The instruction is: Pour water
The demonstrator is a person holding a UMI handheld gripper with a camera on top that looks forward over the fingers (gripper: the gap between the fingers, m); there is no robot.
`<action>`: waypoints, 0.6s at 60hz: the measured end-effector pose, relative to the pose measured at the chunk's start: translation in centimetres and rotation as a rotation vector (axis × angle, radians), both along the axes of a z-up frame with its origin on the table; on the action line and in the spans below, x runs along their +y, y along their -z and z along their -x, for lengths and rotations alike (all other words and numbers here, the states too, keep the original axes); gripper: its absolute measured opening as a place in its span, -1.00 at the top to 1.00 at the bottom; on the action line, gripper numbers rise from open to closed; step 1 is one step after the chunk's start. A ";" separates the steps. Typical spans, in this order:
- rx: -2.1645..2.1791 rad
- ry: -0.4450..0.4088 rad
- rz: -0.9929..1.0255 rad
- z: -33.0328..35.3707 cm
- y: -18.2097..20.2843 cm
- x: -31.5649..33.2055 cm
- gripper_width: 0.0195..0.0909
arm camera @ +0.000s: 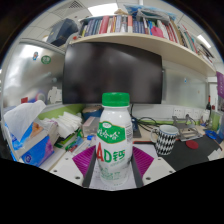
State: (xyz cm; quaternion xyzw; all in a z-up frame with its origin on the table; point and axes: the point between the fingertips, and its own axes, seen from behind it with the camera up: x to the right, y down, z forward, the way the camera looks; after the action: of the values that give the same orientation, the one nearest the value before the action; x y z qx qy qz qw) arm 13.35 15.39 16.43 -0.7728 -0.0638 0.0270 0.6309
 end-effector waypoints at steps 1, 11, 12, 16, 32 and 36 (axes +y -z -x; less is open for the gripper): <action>0.000 0.004 -0.001 -0.6 -0.2 0.3 -0.05; 0.020 0.011 0.000 -2.1 0.4 0.9 0.27; 0.022 0.010 0.000 -2.5 0.3 1.0 0.30; 0.032 -0.001 -0.006 -2.4 0.4 1.2 0.35; 0.133 0.035 0.026 -5.0 -2.6 3.2 0.38; 0.246 0.042 0.048 -6.2 -4.5 5.4 0.38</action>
State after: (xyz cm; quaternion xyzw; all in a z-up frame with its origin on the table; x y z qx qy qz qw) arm 19.50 20.76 20.89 -0.7798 0.0308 0.1099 0.6156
